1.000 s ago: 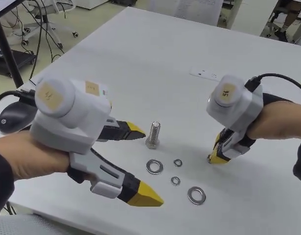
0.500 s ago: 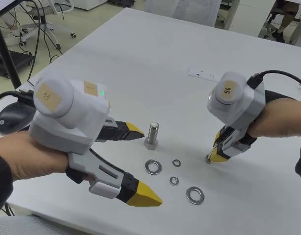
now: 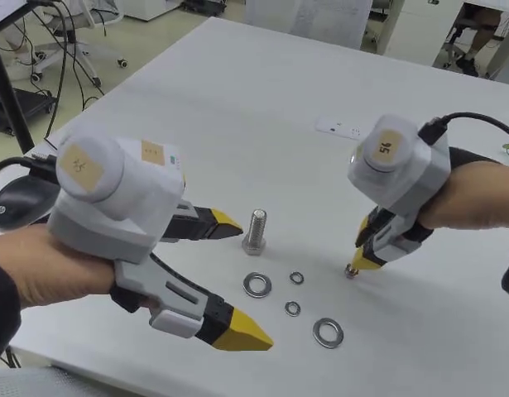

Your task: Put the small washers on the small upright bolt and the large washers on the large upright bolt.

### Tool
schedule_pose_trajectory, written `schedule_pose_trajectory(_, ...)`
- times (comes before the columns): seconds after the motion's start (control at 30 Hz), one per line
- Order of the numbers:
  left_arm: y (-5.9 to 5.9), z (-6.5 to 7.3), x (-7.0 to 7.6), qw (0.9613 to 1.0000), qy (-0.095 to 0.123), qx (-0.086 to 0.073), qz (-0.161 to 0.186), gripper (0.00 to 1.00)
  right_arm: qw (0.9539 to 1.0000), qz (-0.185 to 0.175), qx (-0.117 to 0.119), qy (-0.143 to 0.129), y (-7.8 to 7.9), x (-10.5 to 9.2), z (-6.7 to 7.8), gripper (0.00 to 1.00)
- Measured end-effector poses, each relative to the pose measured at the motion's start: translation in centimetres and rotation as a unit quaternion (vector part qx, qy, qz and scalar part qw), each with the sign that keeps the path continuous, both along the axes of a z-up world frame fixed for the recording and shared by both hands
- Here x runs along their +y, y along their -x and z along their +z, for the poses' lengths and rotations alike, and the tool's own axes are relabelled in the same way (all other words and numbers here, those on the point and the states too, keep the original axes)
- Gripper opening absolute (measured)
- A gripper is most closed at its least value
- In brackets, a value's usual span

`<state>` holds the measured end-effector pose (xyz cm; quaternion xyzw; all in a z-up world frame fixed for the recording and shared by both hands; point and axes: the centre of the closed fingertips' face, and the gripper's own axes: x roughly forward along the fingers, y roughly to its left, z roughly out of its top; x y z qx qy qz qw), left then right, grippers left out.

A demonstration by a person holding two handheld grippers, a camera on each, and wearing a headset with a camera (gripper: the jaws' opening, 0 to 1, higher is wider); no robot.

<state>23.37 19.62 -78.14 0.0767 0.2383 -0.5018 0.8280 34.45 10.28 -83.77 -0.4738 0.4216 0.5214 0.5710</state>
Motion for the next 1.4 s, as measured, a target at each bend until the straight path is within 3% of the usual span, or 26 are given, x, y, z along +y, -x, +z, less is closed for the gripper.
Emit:
schedule_pose_trajectory(0.27,0.0,0.0,0.0,1.0000,0.001,-0.002,0.000,0.82,0.9998,0.016,-0.014,0.003,-0.1,0.7,0.3,0.22)
schedule_pose_trajectory(0.7,0.1,0.2,0.2,1.0000,0.002,-0.004,0.002,0.82,0.9982,0.059,-0.009,-0.001,1.4,3.7,0.0,0.21)
schedule_pose_trajectory(1.13,0.4,0.2,0.4,1.0000,0.002,-0.005,0.005,0.82,0.9951,0.098,0.011,0.004,3.0,6.2,-1.7,0.21)
schedule_pose_trajectory(1.4,0.3,0.3,0.5,1.0000,0.003,-0.006,0.006,0.82,0.9946,0.102,0.020,0.010,3.3,6.4,-2.9,0.20)
